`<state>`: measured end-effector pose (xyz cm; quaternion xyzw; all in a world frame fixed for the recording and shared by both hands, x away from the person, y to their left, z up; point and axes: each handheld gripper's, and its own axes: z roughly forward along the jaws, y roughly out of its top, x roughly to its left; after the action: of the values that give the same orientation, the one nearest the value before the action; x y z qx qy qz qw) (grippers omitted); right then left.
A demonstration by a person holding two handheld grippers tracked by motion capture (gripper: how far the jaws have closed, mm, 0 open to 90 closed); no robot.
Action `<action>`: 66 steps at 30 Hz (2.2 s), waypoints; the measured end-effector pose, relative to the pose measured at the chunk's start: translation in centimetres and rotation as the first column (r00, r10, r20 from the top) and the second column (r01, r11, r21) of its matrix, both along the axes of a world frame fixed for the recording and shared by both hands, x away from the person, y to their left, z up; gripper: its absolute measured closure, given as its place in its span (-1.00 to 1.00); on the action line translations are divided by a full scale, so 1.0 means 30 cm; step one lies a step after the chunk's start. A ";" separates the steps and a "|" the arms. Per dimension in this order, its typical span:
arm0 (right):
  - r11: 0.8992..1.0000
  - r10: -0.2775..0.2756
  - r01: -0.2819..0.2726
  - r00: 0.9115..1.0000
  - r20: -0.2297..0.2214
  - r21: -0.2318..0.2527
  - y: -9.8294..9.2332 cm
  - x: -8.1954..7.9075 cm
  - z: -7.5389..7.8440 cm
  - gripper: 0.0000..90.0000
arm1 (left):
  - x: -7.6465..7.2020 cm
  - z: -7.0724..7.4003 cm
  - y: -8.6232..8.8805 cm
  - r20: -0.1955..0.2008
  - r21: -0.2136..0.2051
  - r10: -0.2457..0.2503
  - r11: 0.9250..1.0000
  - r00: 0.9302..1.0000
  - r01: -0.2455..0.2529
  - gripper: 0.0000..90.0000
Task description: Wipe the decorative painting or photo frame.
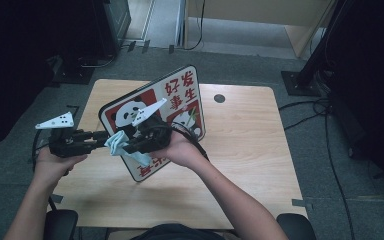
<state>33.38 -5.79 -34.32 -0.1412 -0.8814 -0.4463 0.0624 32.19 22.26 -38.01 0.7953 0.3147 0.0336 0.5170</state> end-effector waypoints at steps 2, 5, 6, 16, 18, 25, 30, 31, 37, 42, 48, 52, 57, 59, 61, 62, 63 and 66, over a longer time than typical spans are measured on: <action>1.000 0.010 -0.010 1.000 0.007 0.005 0.017 -0.001 0.021 0.79 | -0.004 0.000 0.006 0.000 -0.004 0.005 1.000 1.000 -0.005 0.37; 1.000 0.013 -0.013 1.000 0.015 0.008 0.046 -0.001 0.053 0.79 | -0.010 -0.001 0.015 -0.004 -0.007 0.014 1.000 1.000 -0.014 0.37; 1.000 0.014 -0.014 1.000 0.014 0.007 0.052 -0.002 0.062 0.79 | -0.012 -0.002 0.019 -0.007 -0.010 0.015 1.000 1.000 -0.015 0.38; 0.999 0.029 -0.030 0.999 0.046 0.022 0.127 0.003 0.152 0.79 | -0.036 -0.006 0.046 0.004 -0.005 0.023 1.000 1.000 -0.023 0.41; 0.999 0.030 -0.031 0.998 0.049 0.027 0.143 0.005 0.166 0.79 | -0.039 -0.006 0.053 0.007 -0.009 0.031 0.999 0.999 -0.031 0.41; 0.999 -0.001 -0.001 0.999 0.036 0.050 0.181 0.007 0.207 0.79 | -0.043 -0.003 0.064 0.025 -0.014 0.042 0.999 0.999 -0.042 0.40; 0.999 -0.026 0.025 0.999 0.023 0.044 0.185 0.019 0.187 0.79 | -0.042 -0.004 0.065 0.024 -0.008 0.041 0.999 0.999 -0.040 0.40; 0.999 -0.031 0.030 0.999 0.015 0.040 0.183 0.020 0.183 0.79 | -0.043 -0.004 0.066 0.025 -0.009 0.041 0.999 0.999 -0.040 0.40; 0.997 -0.049 0.050 0.999 -0.024 0.050 0.172 0.029 0.167 0.78 | -0.042 -0.004 0.062 0.011 -0.012 0.029 1.000 1.000 -0.029 0.49; 0.998 -0.052 0.053 0.998 -0.035 0.040 0.171 0.031 0.153 0.79 | -0.042 0.000 0.061 0.025 -0.017 0.029 0.999 0.999 -0.028 0.55; 0.998 -0.055 0.056 0.997 -0.045 0.031 0.171 0.030 0.135 0.79 | -0.037 -0.002 0.062 0.021 -0.014 0.030 0.999 0.999 -0.030 0.54; 0.998 -0.051 0.052 0.998 -0.046 0.024 0.169 0.029 0.116 0.79 | -0.034 -0.003 0.063 0.023 -0.011 0.033 0.999 0.999 -0.032 0.53; 0.999 -0.050 0.051 0.997 -0.051 0.017 0.160 0.027 0.092 0.79 | -0.026 -0.008 0.066 0.017 -0.013 0.034 0.999 0.999 -0.034 0.53; 0.999 -0.049 0.049 0.997 -0.056 0.013 0.157 0.026 0.082 0.79 | -0.025 -0.006 0.065 0.015 -0.016 0.037 0.999 0.999 -0.036 0.53; 0.999 -0.049 0.050 0.997 -0.059 0.010 0.154 0.025 0.070 0.79 | -0.025 -0.006 0.064 0.018 -0.014 0.036 0.999 0.999 -0.036 0.53; 0.999 -0.048 0.049 0.997 -0.059 0.010 0.153 0.025 0.066 0.79 | -0.024 -0.006 0.063 0.019 -0.014 0.034 0.999 0.999 -0.034 0.53; 0.999 -0.048 0.048 0.997 -0.062 0.005 0.152 0.024 0.062 0.79 | -0.023 -0.006 0.062 0.019 -0.013 0.030 0.999 0.999 -0.030 0.53; 0.999 -0.046 0.046 0.997 -0.066 -0.001 0.151 0.021 0.046 0.79 | -0.022 -0.007 0.059 0.016 -0.006 0.027 1.000 1.000 -0.027 0.54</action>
<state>34.00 -1.26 -32.94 -0.1762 -0.8753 -0.4429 0.0812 31.54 24.04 -38.21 0.7891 0.3212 0.0460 0.5215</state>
